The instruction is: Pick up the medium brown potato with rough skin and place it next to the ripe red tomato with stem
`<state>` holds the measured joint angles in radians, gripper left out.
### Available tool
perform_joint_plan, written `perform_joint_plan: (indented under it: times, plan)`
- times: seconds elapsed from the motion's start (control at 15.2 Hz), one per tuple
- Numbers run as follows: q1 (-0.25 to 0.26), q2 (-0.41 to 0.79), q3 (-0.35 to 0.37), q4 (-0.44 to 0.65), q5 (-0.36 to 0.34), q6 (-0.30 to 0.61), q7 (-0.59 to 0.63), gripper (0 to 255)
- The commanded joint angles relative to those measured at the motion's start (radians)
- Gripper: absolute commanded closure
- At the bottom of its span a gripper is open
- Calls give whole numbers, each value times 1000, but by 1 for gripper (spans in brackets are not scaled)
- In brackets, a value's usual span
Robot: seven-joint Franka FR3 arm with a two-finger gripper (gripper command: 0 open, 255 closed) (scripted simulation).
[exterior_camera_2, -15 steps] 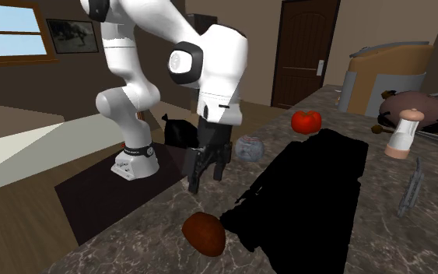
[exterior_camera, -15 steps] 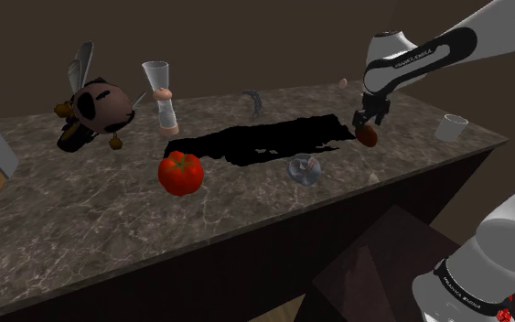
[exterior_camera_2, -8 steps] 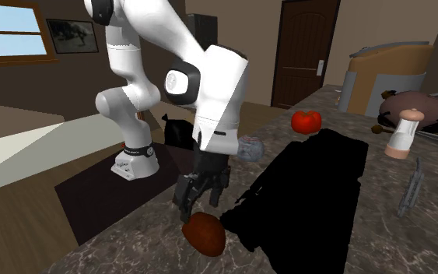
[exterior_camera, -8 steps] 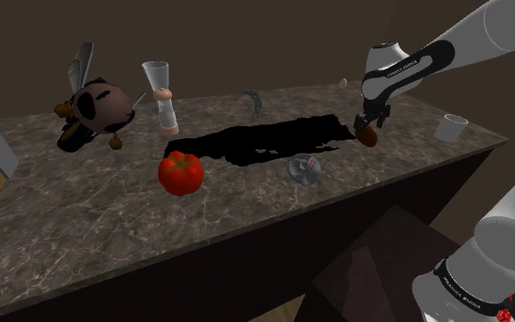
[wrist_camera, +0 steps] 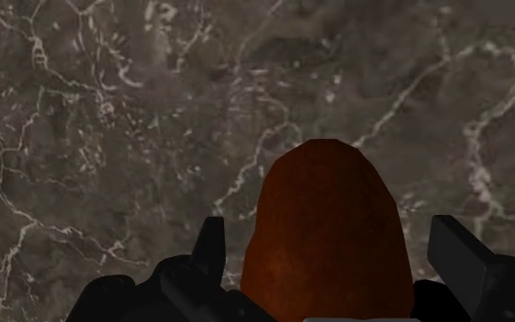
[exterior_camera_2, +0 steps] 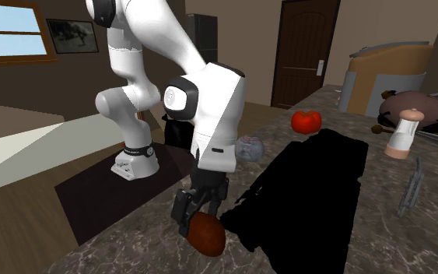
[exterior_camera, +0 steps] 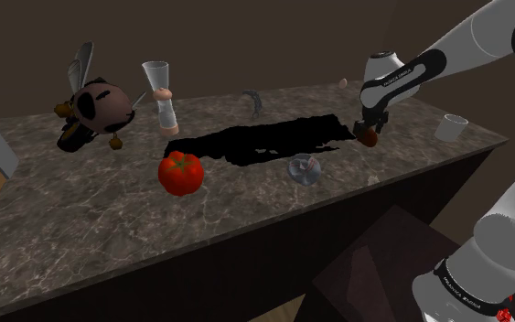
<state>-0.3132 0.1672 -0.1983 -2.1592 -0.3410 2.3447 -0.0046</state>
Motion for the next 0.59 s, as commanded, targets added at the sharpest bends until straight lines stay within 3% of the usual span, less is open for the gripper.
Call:
perform_joint_plan:
  times: [0.0, 0.2, 0.26, 0.53]
  plan:
    - [0, 0, 0, 0, 0, 1, 0, 0]
    - [0, 0, 0, 0, 0, 1, 0, 0]
    - [0, 0, 0, 0, 0, 1, 0, 255]
    - [0, 1, 0, 0, 0, 1, 0, 255]
